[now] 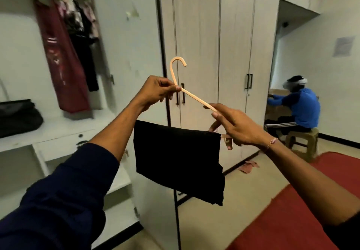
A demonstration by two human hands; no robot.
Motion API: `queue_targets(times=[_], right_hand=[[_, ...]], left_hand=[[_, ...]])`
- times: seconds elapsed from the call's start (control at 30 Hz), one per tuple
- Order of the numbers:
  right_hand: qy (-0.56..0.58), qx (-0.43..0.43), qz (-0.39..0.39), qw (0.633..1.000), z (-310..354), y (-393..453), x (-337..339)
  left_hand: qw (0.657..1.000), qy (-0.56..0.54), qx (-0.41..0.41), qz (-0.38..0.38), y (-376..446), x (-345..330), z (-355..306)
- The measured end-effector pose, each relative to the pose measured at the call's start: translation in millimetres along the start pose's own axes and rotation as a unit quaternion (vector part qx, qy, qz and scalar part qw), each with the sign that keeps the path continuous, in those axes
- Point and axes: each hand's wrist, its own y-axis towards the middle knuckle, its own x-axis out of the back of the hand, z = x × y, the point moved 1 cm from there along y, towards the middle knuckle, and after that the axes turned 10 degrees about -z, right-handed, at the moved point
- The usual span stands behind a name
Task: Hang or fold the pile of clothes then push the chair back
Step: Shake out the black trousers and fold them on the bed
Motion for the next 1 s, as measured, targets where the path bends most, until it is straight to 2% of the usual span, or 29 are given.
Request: queue_targets(times=[0.1,0.17,0.33,0.5,0.7,1.0], right_hand=[[0.014,0.031,-0.073,0.997,29,38,-40],[0.021,0.049,-0.109,0.993,48,67,-70],[0.028,0.079,-0.150,0.985,91,128,-134],[0.051,0.103,-0.156,0.981,140,198,-195],[0.011,0.161,-0.177,0.971,193,303,-246],[-0.004,0.221,-0.214,0.951,231,470,-313]], left_hand=[[0.998,0.009,-0.014,-0.055,15,52,17],[0.991,0.074,-0.048,-0.103,24,89,33],[0.940,0.244,-0.095,-0.219,31,167,66],[0.896,0.350,-0.099,-0.253,35,254,90],[0.854,0.432,-0.071,-0.281,63,329,110],[0.803,0.531,-0.058,-0.265,141,435,164]])
